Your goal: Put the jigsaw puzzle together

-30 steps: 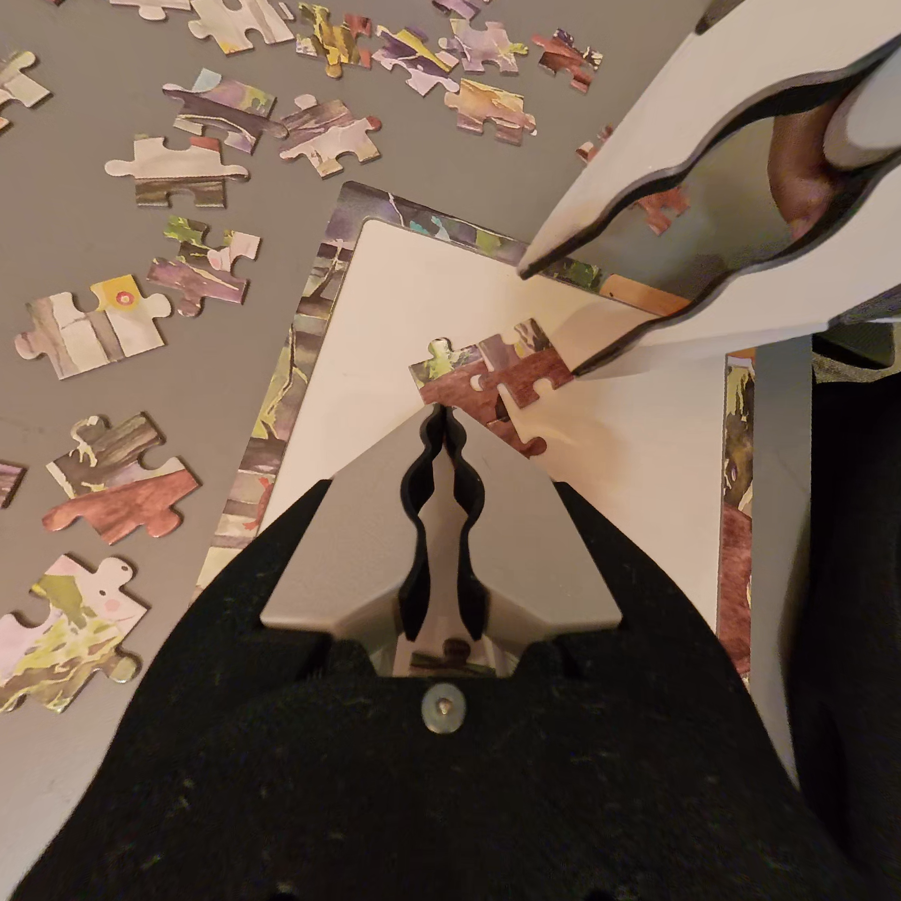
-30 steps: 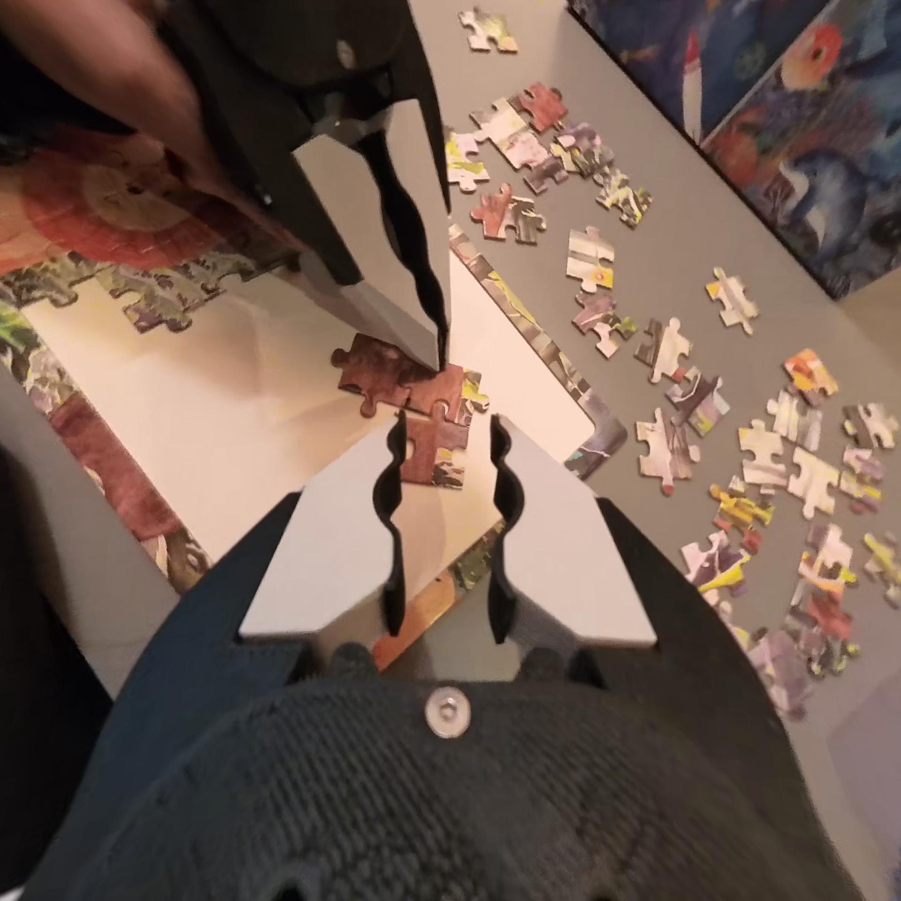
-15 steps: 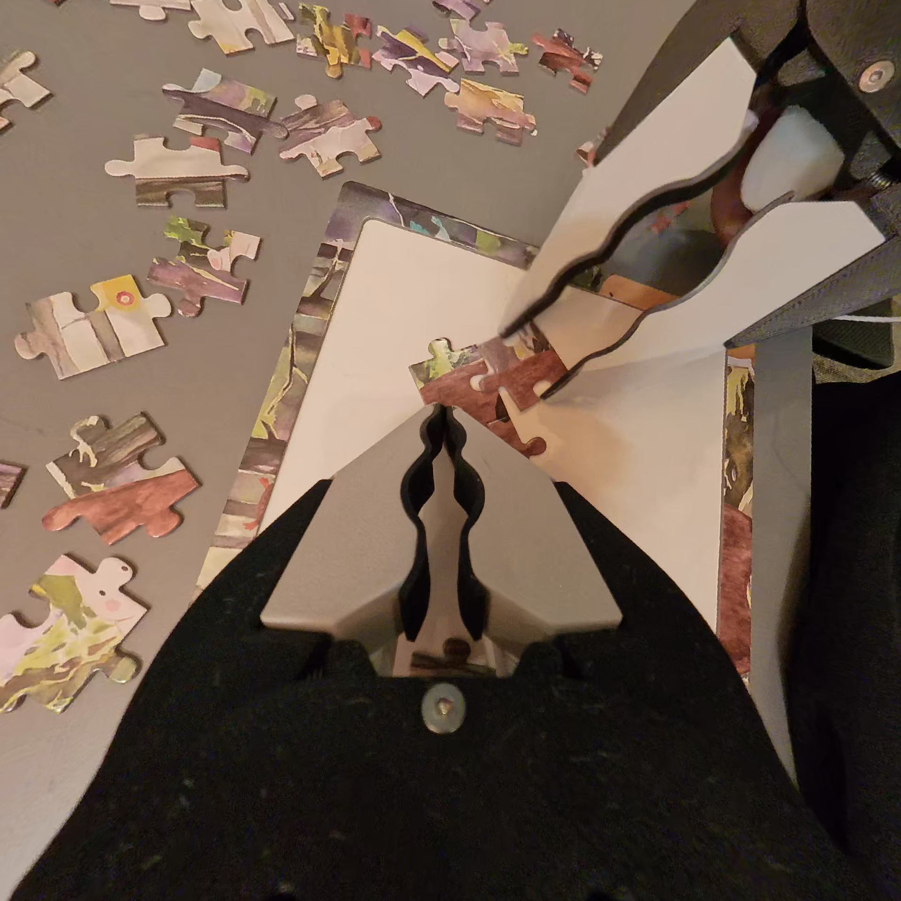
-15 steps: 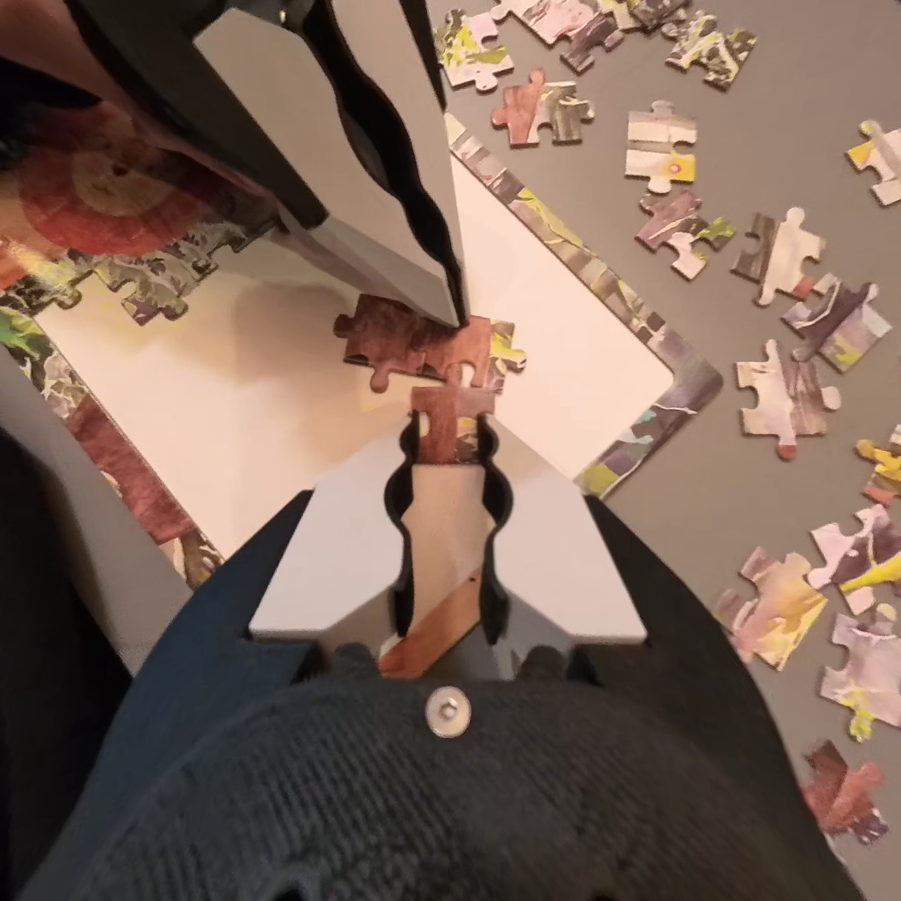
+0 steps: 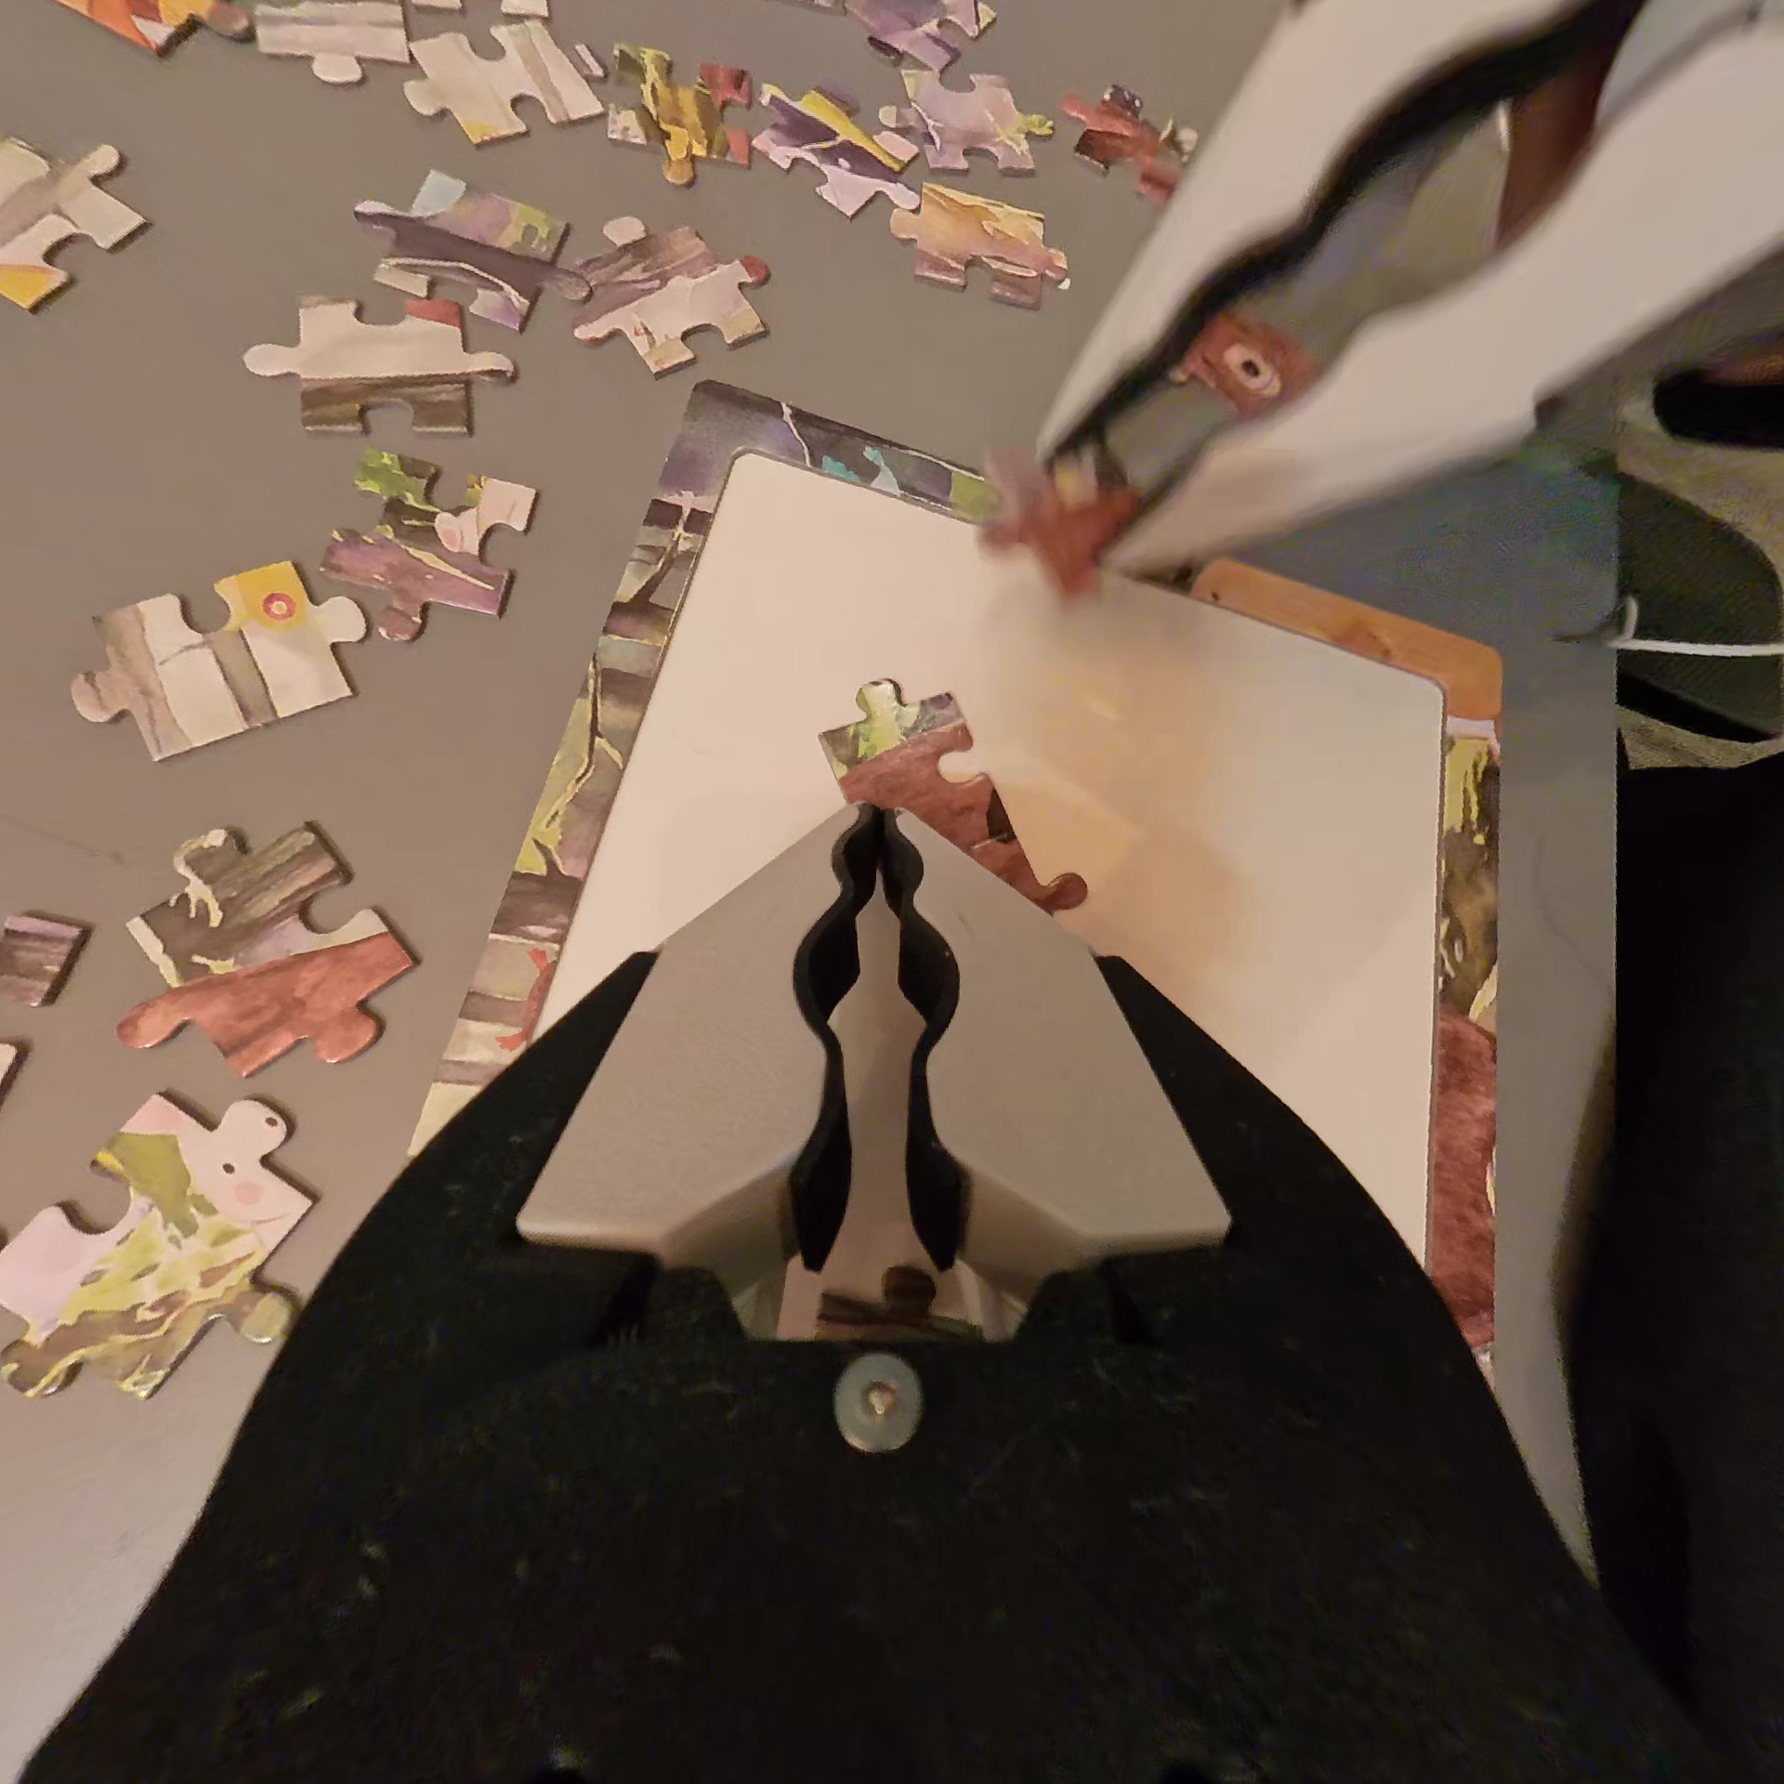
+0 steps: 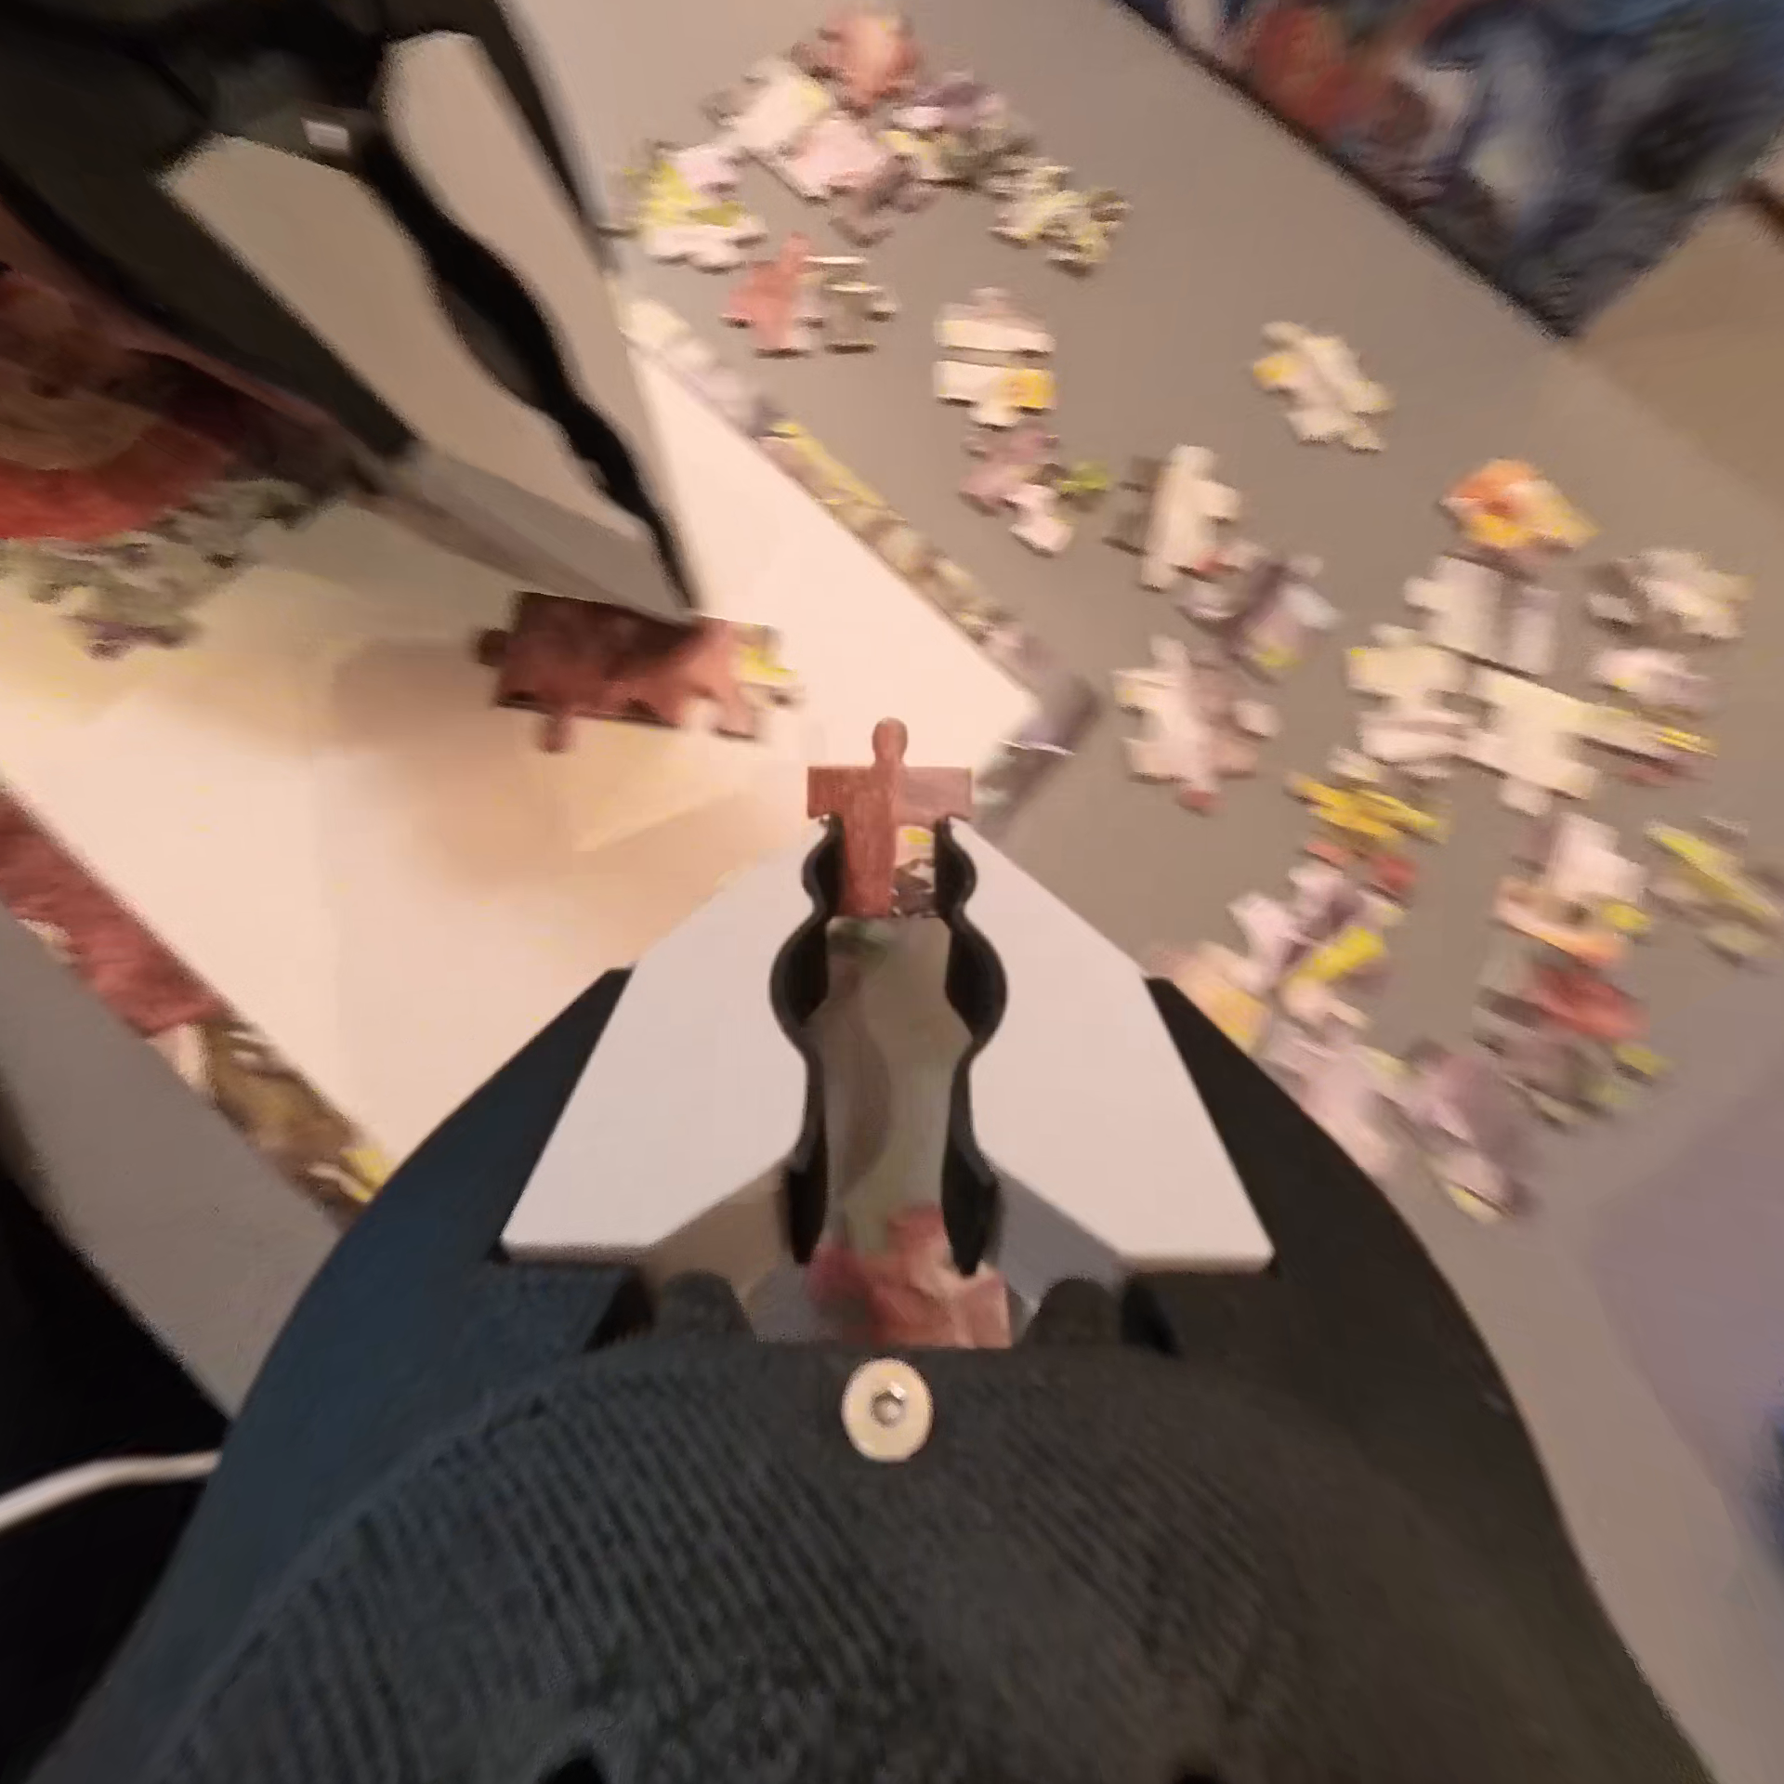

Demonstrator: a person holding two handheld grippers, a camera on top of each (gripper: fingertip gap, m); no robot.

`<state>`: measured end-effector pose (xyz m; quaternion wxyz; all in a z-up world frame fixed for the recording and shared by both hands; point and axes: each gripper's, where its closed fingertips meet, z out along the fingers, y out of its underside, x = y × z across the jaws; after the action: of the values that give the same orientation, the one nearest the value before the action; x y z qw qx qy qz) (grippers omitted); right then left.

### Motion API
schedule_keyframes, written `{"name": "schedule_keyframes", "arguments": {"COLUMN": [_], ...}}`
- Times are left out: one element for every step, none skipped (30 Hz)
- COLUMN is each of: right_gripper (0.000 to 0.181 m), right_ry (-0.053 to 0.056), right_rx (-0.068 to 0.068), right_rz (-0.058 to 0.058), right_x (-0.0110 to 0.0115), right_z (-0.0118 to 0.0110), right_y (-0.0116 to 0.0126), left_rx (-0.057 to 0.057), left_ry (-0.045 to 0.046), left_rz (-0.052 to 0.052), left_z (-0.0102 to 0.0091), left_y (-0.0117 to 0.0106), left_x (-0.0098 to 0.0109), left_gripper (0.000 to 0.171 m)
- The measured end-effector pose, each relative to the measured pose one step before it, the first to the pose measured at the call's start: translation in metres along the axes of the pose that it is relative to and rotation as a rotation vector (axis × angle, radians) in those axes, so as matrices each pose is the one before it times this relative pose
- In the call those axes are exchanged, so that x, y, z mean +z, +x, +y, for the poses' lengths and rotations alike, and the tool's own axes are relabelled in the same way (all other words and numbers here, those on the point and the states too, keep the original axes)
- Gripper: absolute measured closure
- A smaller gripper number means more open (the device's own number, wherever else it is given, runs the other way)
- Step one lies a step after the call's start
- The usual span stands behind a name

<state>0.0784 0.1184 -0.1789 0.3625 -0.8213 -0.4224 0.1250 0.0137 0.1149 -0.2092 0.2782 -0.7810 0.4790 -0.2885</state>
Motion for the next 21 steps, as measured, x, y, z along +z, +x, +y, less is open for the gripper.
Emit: {"name": "schedule_keyframes", "arguments": {"right_gripper": [0.165, 0.165, 0.165, 0.165, 0.164, 0.165, 0.165, 0.164, 0.165, 0.165, 0.165, 0.165, 0.165, 0.165, 0.165, 0.165, 0.165, 0.165, 0.165, 0.165, 0.165], "right_ry": [-0.0042, -0.0024, 0.0012, 0.0038, 0.0034, -0.0025, -0.0113, -0.0193, -0.0245, -0.0244, -0.0240, -0.0232, -0.0204, -0.0170, -0.0114, -0.0063, -0.0043, -0.0001, 0.0076, 0.0122, 0.0096], "right_rx": [0.0099, 0.0214, 0.0322, 0.0364, 0.0331, 0.0255, 0.0159, 0.0092, 0.0072, 0.0091, 0.0134, 0.0155, 0.0132, 0.0118, 0.0140, 0.0180, 0.0209, 0.0212, 0.0207, 0.0184, 0.0117], "right_rz": [0.0603, 0.0493, 0.0313, 0.0155, 0.0105, 0.0120, 0.0183, 0.0228, 0.0211, 0.0144, 0.0061, 0.0039, 0.0092, 0.0145, 0.0123, 0.0080, 0.0067, -0.0006, -0.0151, -0.0265, -0.0222], "right_x": [-0.00971, -0.00919, -0.00820, -0.00721, -0.00612, -0.00496, -0.00372, -0.00255, -0.00153, -0.00041, 0.00044, 0.00061, 0.00039, -0.00035, -0.00082, -0.00132, -0.00172, -0.00196, -0.00224, -0.00259, -0.00251], "right_z": [0.00302, 0.00369, 0.00363, 0.00325, 0.00342, 0.00439, 0.00578, 0.00740, 0.00829, 0.00864, 0.00882, 0.00879, 0.00847, 0.00804, 0.00709, 0.00619, 0.00548, 0.00431, 0.00214, 0.00045, -0.00020], "right_y": [0.01959, 0.01904, 0.01618, 0.01259, 0.01012, 0.00845, 0.00798, 0.00768, 0.00655, 0.00489, 0.00324, 0.00273, 0.00357, 0.00455, 0.00442, 0.00402, 0.00378, 0.00240, -0.00066, -0.00359, -0.00409], "left_rx": [-0.0030, -0.0078, -0.0095, -0.0095, -0.0073, -0.0038, -0.0017, -0.0024, -0.0043, -0.0051, -0.0048, -0.0031, -0.0019, -0.0005, 0.0010, 0.0015, 0.0014, 0.0013, 0.0009, -0.0003, -0.0014], "left_ry": [0.01189, 0.01589, 0.01877, 0.01673, 0.01376, 0.01147, 0.01037, 0.00926, 0.00828, 0.00799, 0.00644, 0.00344, 0.00191, 0.00168, 0.00144, 0.00134, 0.00084, 0.00123, 0.00166, 0.00164, 0.00052], "left_rz": [0.0027, 0.0052, 0.0045, 0.0023, -0.0009, -0.0048, -0.0066, -0.0048, -0.0023, 0.0002, 0.0030, 0.0057, 0.0039, 0.0015, 0.0014, 0.0013, 0.0004, 0.0004, 0.0009, 0.0012, 0.0016], "left_z": [-0.00229, -0.00296, -0.00339, -0.00280, -0.00214, -0.00145, -0.00103, -0.00083, -0.00062, -0.00061, -0.00041, -0.00001, 0.00003, 0.00005, -0.00011, -0.00015, -0.00019, -0.00029, -0.00024, -0.00027, 0.00004], "left_y": [0.00036, 0.00027, -0.00025, -0.00091, -0.00157, -0.00217, -0.00235, -0.00202, -0.00162, -0.00107, -0.00037, 0.00015, 0.00019, 0.00000, 0.00017, 0.00028, 0.00018, 0.00009, 0.00020, 0.00010, 0.00011], "left_x": [-0.00138, -0.00200, -0.00230, -0.00236, -0.00217, -0.00213, -0.00199, -0.00165, -0.00136, -0.00081, -0.00046, -0.00005, 0.00005, 0.00015, 0.00000, 0.00013, -0.00010, -0.00005, 0.00018, 0.00014, 0.00033], "left_gripper": [0.171, 0.171, 0.171, 0.171, 0.171, 0.171, 0.171, 0.171, 0.171, 0.171, 0.171, 0.171, 0.171, 0.171, 0.171, 0.171, 0.171, 0.171, 0.171, 0.171, 0.171]}}
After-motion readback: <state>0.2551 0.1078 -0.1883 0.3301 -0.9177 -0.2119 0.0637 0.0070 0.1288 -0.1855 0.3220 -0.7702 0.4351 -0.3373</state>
